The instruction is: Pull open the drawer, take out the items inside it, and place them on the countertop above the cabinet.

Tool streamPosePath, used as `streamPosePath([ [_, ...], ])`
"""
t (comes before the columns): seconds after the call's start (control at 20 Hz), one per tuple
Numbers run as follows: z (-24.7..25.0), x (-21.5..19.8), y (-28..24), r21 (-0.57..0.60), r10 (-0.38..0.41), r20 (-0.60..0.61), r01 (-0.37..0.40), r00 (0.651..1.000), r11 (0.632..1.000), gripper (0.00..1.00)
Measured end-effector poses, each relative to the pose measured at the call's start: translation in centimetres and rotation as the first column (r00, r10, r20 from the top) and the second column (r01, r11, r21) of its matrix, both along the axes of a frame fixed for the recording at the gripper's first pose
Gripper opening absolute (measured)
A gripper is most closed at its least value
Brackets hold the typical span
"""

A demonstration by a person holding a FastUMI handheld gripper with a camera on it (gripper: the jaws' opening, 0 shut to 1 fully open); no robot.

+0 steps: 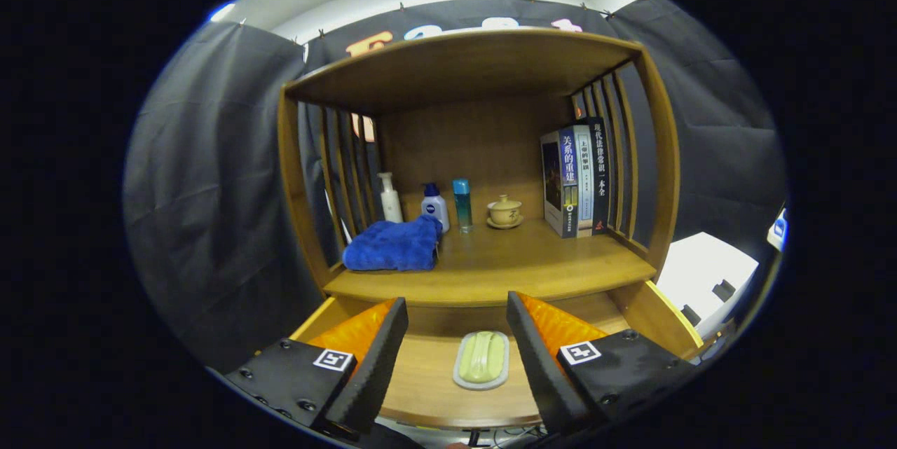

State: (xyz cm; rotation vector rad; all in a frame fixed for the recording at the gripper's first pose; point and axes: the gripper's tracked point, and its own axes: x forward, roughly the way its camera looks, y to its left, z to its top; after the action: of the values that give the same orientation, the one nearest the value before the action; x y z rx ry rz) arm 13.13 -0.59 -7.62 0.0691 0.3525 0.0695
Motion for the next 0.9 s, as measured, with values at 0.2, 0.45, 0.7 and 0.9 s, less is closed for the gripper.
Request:
streamPosePath([
  [0.2, -5.2, 3.2, 0.0, 0.035, -0.019, -0.215, 0.027, 0.977, 0.999, 0.92],
  [0.45, -11.3, 4.3, -0.4, -0.001, -0.046, -0.412, 0.05, 0.91, 0.999, 0.91],
  [0.7, -14.9, 4.9, -0.2, -0.001, -0.059, -0.522, 0.069, 0.851, 0.998, 0.87],
  [0.9, -17.2, 4.2, 0.5, 0.081, -0.049, -0.595, 0.121, 0.803, 0.989, 0.81],
])
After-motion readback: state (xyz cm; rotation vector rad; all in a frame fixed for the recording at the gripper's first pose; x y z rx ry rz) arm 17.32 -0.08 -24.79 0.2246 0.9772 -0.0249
